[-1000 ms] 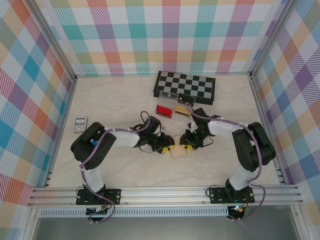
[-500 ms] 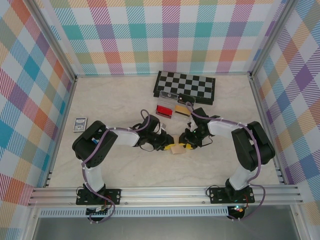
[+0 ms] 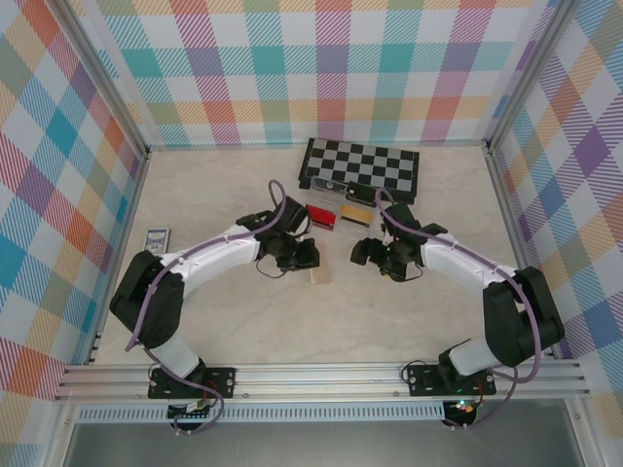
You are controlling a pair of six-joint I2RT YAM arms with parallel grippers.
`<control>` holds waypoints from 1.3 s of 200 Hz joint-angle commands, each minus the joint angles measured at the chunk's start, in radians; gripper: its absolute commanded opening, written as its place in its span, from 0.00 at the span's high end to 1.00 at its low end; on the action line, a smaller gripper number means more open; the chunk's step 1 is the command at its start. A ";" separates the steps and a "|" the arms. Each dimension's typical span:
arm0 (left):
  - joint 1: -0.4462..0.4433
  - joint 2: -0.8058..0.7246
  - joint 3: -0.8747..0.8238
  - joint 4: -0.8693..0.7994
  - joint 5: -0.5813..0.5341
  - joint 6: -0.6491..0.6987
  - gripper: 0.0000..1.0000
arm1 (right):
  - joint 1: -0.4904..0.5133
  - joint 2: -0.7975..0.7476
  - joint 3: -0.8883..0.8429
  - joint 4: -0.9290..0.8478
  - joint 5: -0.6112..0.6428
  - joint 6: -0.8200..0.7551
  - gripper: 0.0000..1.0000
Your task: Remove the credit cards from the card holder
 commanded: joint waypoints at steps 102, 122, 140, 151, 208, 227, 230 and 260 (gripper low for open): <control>-0.154 0.309 0.372 -0.456 -0.811 0.299 0.91 | 0.006 -0.126 -0.064 -0.052 0.155 0.026 0.00; -0.174 0.354 0.381 -0.455 -0.807 0.294 0.85 | 0.005 -0.154 -0.078 -0.059 0.177 0.038 0.00; -0.183 0.343 0.360 -0.423 -0.706 0.269 0.68 | 0.003 -0.180 -0.093 -0.056 0.198 0.049 0.00; -0.183 0.308 0.324 -0.381 -0.616 0.257 0.55 | 0.000 -0.190 -0.099 -0.052 0.206 0.050 0.00; -0.083 0.078 0.198 -0.259 -0.389 0.148 0.23 | 0.005 -0.124 -0.020 -0.025 0.072 -0.069 0.02; -0.024 0.014 0.136 -0.239 -0.359 0.112 0.14 | 0.052 -0.058 0.046 -0.031 0.064 -0.125 0.04; -0.014 0.004 0.125 -0.237 -0.357 0.107 0.13 | 0.063 -0.045 0.061 -0.035 0.070 -0.131 0.05; 0.095 -0.094 -0.005 -0.192 -0.313 0.029 0.01 | 0.172 0.126 0.217 -0.060 0.125 -0.157 0.07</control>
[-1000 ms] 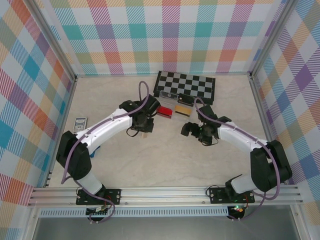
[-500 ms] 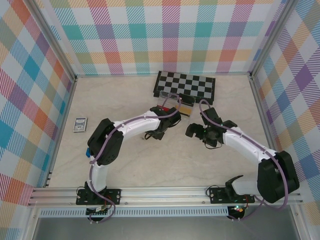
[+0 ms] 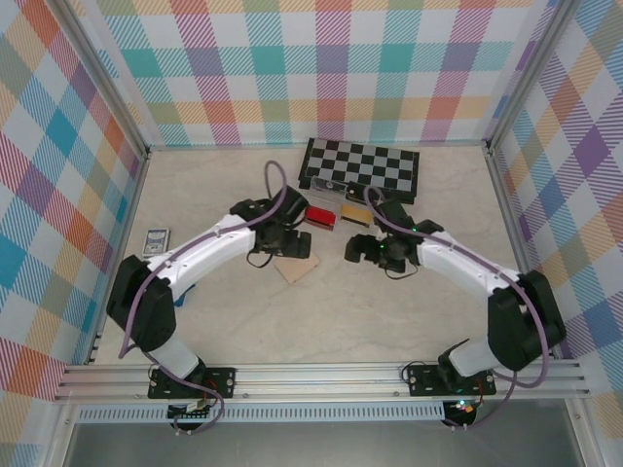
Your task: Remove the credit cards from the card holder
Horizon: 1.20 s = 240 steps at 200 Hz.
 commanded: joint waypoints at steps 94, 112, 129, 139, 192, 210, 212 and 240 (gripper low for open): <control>0.303 -0.282 -0.419 0.145 0.169 -0.283 0.00 | 0.251 0.681 0.733 -0.215 0.105 -0.142 0.23; 0.314 -0.305 -0.443 0.150 0.166 -0.302 0.00 | 0.263 0.746 0.818 -0.268 0.115 -0.176 0.23; 0.321 -0.317 -0.456 0.155 0.168 -0.310 0.00 | 0.273 0.784 0.867 -0.296 0.110 -0.204 0.22; 0.323 -0.317 -0.458 0.158 0.173 -0.312 0.00 | 0.275 0.802 0.887 -0.309 0.114 -0.215 0.22; 0.324 -0.309 -0.465 0.167 0.198 -0.318 0.00 | 0.275 0.830 0.912 -0.383 0.254 -0.174 0.22; 0.323 -0.308 -0.465 0.168 0.205 -0.319 0.00 | 0.271 0.802 0.877 -0.387 0.300 -0.140 0.23; 0.324 -0.307 -0.465 0.169 0.206 -0.318 0.00 | 0.270 0.798 0.873 -0.389 0.304 -0.136 0.23; 0.323 -0.303 -0.468 0.180 0.227 -0.318 0.00 | 0.245 0.732 0.769 -0.383 0.316 -0.082 0.23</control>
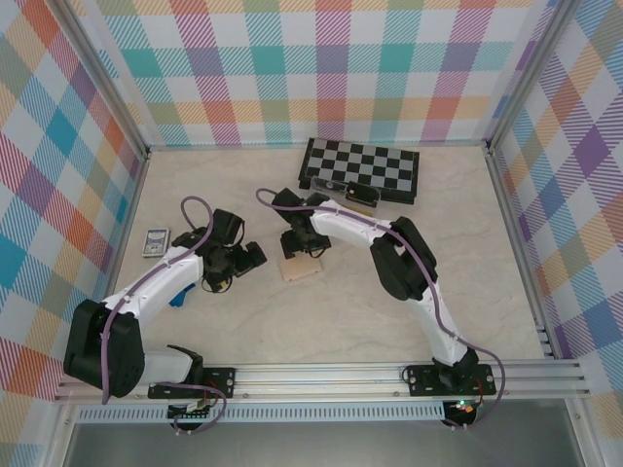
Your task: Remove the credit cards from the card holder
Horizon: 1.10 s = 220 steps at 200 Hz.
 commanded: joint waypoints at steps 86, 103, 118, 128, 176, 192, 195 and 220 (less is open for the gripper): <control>0.011 0.005 -0.058 0.133 0.223 -0.033 0.05 | -0.067 -0.357 -0.455 0.079 -0.277 0.065 0.26; 0.006 0.011 -0.088 0.204 0.312 -0.072 0.08 | -0.082 -0.386 -0.492 0.115 -0.335 0.068 0.34; 0.004 0.029 -0.128 0.311 0.428 -0.112 0.12 | -0.084 -0.409 -0.537 0.147 -0.360 0.059 0.42; -0.003 0.045 -0.146 0.363 0.478 -0.131 0.16 | -0.084 -0.418 -0.563 0.160 -0.374 0.057 0.45; -0.051 0.110 -0.174 0.484 0.544 -0.151 0.39 | -0.084 -0.404 -0.599 0.200 -0.430 0.055 0.59; -0.065 0.123 -0.177 0.506 0.544 -0.160 0.43 | -0.084 -0.394 -0.596 0.205 -0.434 0.058 0.61; -0.068 0.126 -0.178 0.511 0.544 -0.161 0.44 | -0.084 -0.393 -0.595 0.205 -0.435 0.058 0.62; -0.089 0.154 -0.181 0.540 0.550 -0.166 0.48 | -0.083 -0.379 -0.589 0.211 -0.440 0.062 0.64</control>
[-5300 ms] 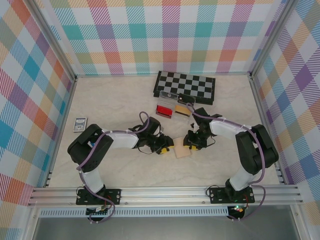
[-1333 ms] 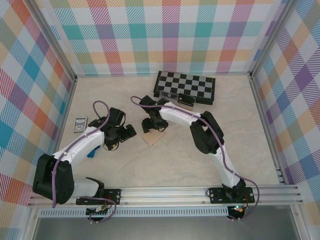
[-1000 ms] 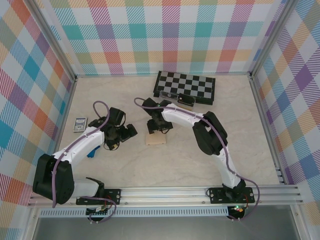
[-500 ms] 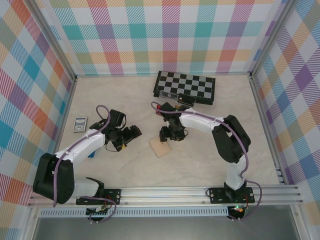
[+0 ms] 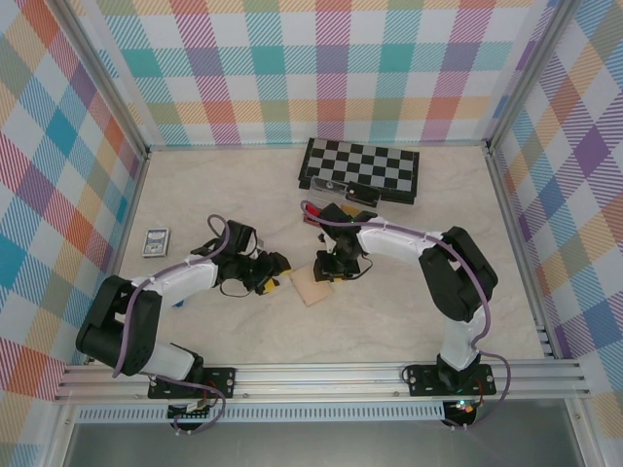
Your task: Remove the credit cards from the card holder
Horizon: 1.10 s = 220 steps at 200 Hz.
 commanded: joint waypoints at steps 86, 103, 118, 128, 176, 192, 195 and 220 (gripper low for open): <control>-0.077 0.120 -0.011 0.136 0.035 -0.021 0.58 | -0.013 0.016 0.016 0.020 -0.017 0.013 0.66; -0.078 0.131 -0.010 0.142 0.035 -0.021 0.60 | -0.014 0.024 0.027 0.013 -0.009 0.006 0.66; -0.081 0.141 -0.010 0.146 0.035 -0.023 0.60 | -0.013 0.042 0.039 0.003 0.000 0.004 0.68; -0.082 0.148 -0.010 0.151 0.037 -0.024 0.61 | -0.013 0.050 0.043 -0.001 0.007 0.004 0.68; -0.086 0.169 -0.012 0.171 0.045 -0.029 0.61 | -0.014 0.078 0.049 0.005 0.018 0.016 0.70; -0.086 0.175 -0.011 0.180 0.048 -0.030 0.61 | -0.014 0.091 0.048 0.008 0.013 0.021 0.72; -0.086 0.176 -0.011 0.184 0.049 -0.032 0.62 | -0.013 0.093 0.048 0.009 0.011 0.022 0.72; -0.087 0.196 -0.028 0.277 0.077 -0.062 0.62 | -0.014 0.100 0.037 0.020 -0.010 0.028 0.72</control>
